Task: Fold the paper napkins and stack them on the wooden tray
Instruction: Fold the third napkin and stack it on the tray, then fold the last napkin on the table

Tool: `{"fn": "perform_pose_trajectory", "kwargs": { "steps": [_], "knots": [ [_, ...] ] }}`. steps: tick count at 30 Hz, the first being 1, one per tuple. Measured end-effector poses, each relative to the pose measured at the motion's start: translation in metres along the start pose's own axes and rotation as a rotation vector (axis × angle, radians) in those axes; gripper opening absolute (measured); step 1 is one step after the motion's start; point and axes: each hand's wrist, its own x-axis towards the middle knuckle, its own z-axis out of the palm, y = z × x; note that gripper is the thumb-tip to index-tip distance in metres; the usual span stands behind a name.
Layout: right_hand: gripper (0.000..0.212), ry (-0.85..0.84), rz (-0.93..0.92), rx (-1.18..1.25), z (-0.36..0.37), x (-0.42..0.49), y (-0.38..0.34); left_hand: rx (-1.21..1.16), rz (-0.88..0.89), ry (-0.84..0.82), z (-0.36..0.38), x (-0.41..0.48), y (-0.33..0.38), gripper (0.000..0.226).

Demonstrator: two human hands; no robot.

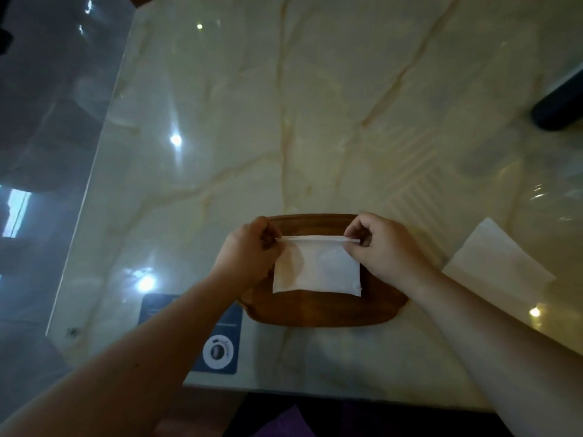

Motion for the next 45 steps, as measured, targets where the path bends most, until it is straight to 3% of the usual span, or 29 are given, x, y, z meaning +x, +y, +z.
{"fn": "perform_pose_trajectory", "kwargs": {
  "steps": [4, 8, 12, 22, 30, 37, 41, 45],
  "knots": [
    [0.014, 0.046, -0.106, -0.234, -0.001, -0.003, -0.005, 0.448, 0.266, 0.084, -0.001, -0.005, 0.000, 0.023],
    [0.024, 0.058, -0.154, -0.362, -0.014, -0.010, -0.010, 0.570, 0.505, 0.082, -0.002, -0.002, 0.014, 0.031],
    [0.042, 0.045, -0.111, -0.449, -0.037, -0.024, -0.010, 0.617, 0.621, 0.012, 0.005, 0.005, 0.039, 0.035],
    [0.063, 0.028, 0.009, -0.539, -0.089, -0.064, 0.033, 0.744, 0.733, -0.158, 0.049, 0.003, 0.109, 0.056],
    [0.061, 0.061, 0.058, -0.525, -0.130, -0.086, 0.105, 0.806, 0.756, -0.211, 0.106, 0.001, 0.162, 0.053],
    [0.045, 0.171, 0.158, -0.438, -0.168, -0.093, 0.162, 0.886, 0.855, -0.222, 0.161, 0.020, 0.214, 0.061],
    [0.045, 0.177, 0.207, -0.410, -0.176, -0.096, 0.189, 0.935, 0.878, -0.246, 0.190, 0.033, 0.240, 0.067],
    [0.039, 0.139, 0.196, -0.412, -0.172, -0.096, 0.207, 0.976, 0.886, -0.269, 0.208, 0.049, 0.254, 0.057]
  ]
}}
